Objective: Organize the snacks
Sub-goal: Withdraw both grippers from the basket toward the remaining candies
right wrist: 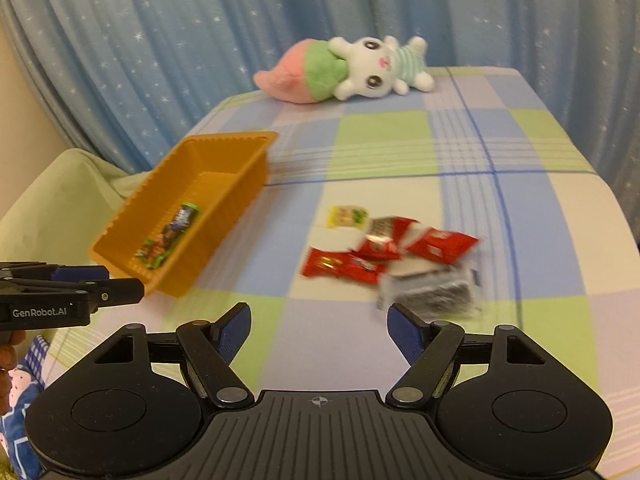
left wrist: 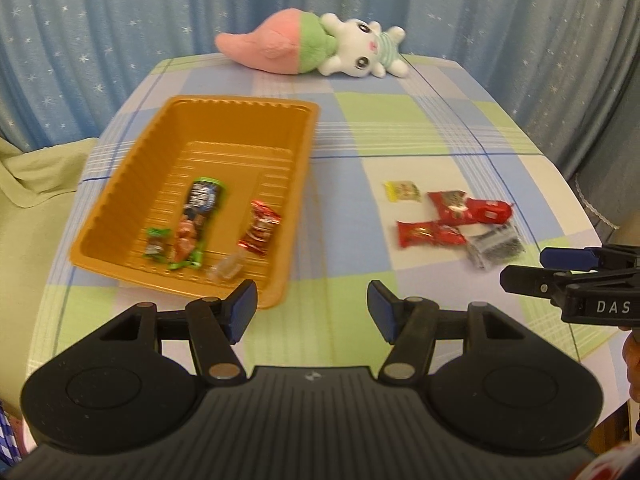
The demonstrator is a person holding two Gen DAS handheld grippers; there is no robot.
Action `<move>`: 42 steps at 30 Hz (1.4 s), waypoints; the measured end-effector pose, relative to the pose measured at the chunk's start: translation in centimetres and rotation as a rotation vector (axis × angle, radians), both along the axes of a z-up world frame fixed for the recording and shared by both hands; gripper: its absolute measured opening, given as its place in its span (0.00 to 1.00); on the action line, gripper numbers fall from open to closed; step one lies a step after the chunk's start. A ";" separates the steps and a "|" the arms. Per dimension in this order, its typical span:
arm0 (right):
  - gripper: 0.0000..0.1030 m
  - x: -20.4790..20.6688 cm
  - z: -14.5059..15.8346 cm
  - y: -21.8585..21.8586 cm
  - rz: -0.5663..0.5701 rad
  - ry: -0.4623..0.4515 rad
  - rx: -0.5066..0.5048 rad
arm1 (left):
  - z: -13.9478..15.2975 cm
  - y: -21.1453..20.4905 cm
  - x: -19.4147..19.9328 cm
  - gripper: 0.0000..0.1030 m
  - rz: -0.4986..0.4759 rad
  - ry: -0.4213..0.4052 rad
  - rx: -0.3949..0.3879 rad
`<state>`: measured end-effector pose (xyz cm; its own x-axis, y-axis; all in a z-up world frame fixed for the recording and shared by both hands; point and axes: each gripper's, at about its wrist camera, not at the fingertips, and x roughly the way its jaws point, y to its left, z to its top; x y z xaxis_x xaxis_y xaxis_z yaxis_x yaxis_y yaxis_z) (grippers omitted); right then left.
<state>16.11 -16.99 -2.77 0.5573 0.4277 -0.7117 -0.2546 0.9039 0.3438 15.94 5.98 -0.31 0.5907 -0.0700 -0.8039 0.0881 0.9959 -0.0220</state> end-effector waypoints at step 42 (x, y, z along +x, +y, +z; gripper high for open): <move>0.73 2.5 -4.3 -11.1 -0.185 0.106 -0.018 | -8.4 -11.5 8.8 0.57 -0.209 0.028 0.182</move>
